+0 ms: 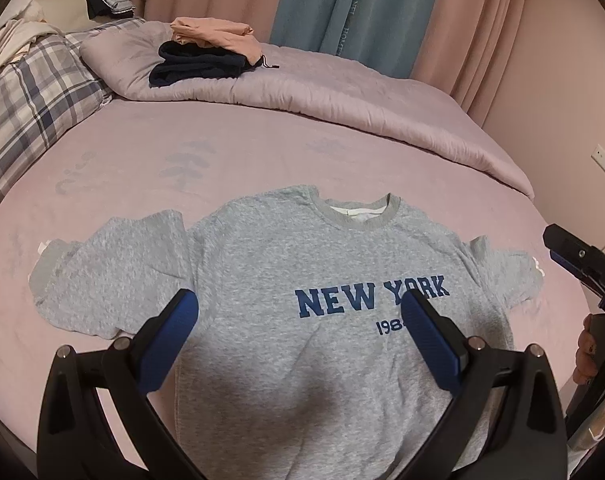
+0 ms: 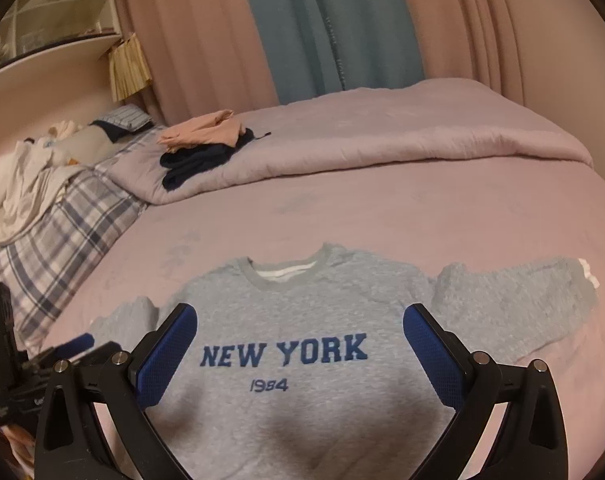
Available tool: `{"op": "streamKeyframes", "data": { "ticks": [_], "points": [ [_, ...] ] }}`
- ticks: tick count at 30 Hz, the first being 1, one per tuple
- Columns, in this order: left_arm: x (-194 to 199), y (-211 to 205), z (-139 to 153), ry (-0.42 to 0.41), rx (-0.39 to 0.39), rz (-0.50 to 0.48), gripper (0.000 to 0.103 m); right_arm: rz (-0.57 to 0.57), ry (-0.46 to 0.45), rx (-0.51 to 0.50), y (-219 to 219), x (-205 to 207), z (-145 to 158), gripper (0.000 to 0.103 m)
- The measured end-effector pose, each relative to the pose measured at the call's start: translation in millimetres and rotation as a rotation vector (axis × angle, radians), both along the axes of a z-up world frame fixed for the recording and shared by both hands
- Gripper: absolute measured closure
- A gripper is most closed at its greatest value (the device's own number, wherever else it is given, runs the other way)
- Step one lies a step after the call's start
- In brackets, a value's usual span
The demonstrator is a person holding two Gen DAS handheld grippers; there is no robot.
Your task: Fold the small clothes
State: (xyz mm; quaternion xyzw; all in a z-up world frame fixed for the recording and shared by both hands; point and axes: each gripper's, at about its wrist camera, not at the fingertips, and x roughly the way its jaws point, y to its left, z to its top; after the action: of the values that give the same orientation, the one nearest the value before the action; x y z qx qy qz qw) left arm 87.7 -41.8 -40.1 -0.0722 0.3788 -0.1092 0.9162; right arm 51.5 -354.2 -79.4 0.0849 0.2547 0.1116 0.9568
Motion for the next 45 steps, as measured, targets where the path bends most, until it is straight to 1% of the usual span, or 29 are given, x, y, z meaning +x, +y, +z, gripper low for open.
{"op": "streamKeyframes", "data": {
  "ticks": [7, 13, 18, 24, 27, 30, 32, 35, 36, 38, 39, 40, 42, 45],
  "points": [
    [3, 1, -2, 0.008, 0.0, 0.007, 0.002, -0.042, 0.022, 0.039, -17, 6, -2, 0.0],
    [6, 3, -8, 0.028, -0.006, 0.007, 0.002, -0.116, 0.025, 0.069, -44, 10, -3, 0.0],
    [11, 5, -13, 0.05, -0.011, 0.011, 0.002, -0.275, 0.05, 0.118, -84, 11, -10, 0.0],
    [15, 5, -20, 0.071, -0.004, 0.012, 0.003, -0.415, 0.066, 0.166, -126, 6, -17, 0.0],
    [19, 5, -28, 0.1, -0.016, 0.003, 0.005, -0.49, 0.081, 0.192, -147, 4, -23, 0.001],
    [23, 5, -33, 0.129, -0.034, -0.003, 0.007, -0.593, 0.106, 0.215, -173, 3, -32, 0.001],
    [25, 5, -37, 0.15, -0.043, -0.002, 0.007, -0.643, 0.122, 0.241, -192, 3, -39, 0.004],
    [26, 4, -41, 0.16, -0.036, -0.002, 0.007, -0.713, 0.171, 0.293, -220, 5, -56, 0.007],
    [27, 3, -42, 0.163, -0.033, -0.003, 0.007, -0.737, 0.188, 0.31, -228, 5, -62, 0.011],
    [28, 2, -45, 0.171, -0.03, -0.005, 0.008, -0.77, 0.208, 0.346, -245, 4, -73, 0.015],
    [28, 2, -46, 0.177, -0.031, -0.006, 0.008, -0.783, 0.219, 0.371, -254, 4, -79, 0.02],
    [29, 2, -47, 0.18, -0.032, -0.006, 0.009, -0.786, 0.225, 0.394, -260, 5, -83, 0.027],
    [30, 1, -49, 0.185, -0.034, -0.007, 0.009, -0.766, 0.236, 0.452, -272, 7, -94, 0.033],
    [31, -2, -51, 0.186, -0.028, -0.007, 0.01, -0.737, 0.225, 0.514, -281, 14, -103, 0.039]
  ]
}}
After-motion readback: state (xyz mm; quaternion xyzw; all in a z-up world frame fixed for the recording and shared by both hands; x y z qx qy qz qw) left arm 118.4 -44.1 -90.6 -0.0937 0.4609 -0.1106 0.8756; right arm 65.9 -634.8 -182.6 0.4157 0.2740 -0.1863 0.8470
